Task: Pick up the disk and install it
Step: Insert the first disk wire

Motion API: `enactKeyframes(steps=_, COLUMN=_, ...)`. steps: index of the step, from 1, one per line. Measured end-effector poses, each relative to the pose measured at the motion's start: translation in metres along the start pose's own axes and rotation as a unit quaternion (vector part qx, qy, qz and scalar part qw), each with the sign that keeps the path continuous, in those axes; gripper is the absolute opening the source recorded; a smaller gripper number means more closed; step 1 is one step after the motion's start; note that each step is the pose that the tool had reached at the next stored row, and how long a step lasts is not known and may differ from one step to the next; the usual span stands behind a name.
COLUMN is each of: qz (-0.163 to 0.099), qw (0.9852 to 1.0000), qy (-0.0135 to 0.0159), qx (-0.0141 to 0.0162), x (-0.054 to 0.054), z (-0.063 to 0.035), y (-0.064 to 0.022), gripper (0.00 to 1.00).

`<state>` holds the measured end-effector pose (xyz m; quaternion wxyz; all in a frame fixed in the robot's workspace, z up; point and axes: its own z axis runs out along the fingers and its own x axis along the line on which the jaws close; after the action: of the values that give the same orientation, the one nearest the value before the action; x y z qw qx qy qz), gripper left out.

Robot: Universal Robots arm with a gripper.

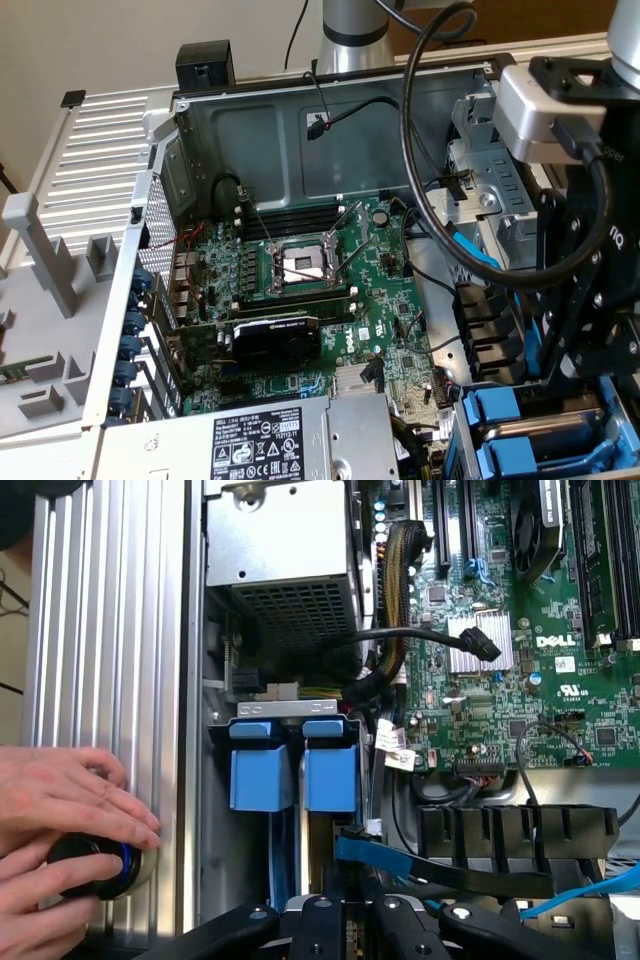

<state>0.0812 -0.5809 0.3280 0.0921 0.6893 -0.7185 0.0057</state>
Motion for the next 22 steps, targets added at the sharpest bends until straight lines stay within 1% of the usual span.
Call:
enactKeyframes(steps=9, qz=0.0, qw=1.0, qy=0.0001, qx=0.0003, x=0.0001, z=-0.0005, y=-0.0002, gripper=0.17)
enactKeyframes(steps=11, qz=0.0, qw=1.0, qy=-0.0009, qx=0.0004, x=-0.0001, z=0.0003, y=-0.0007, gripper=0.17)
enactKeyframes(steps=14, qz=0.0, qw=1.0, qy=-0.0001, qx=0.0004, x=0.0, z=-0.0004, y=-0.0007, gripper=0.17)
enactKeyframes(steps=16, qz=0.0, qw=1.0, qy=-0.0001, qx=0.0005, x=0.0003, z=-0.0027, y=-0.0004, gripper=0.17)
enactKeyframes(steps=18, qz=0.0, qw=1.0, qy=0.0008, qx=0.0005, x=0.0011, z=-0.0083, y=0.0001, gripper=0.17)
enactKeyframes(steps=22, qz=0.0, qw=1.0, qy=0.0002, qx=0.0004, x=0.0012, z=-0.0088, y=0.0004, gripper=0.17)
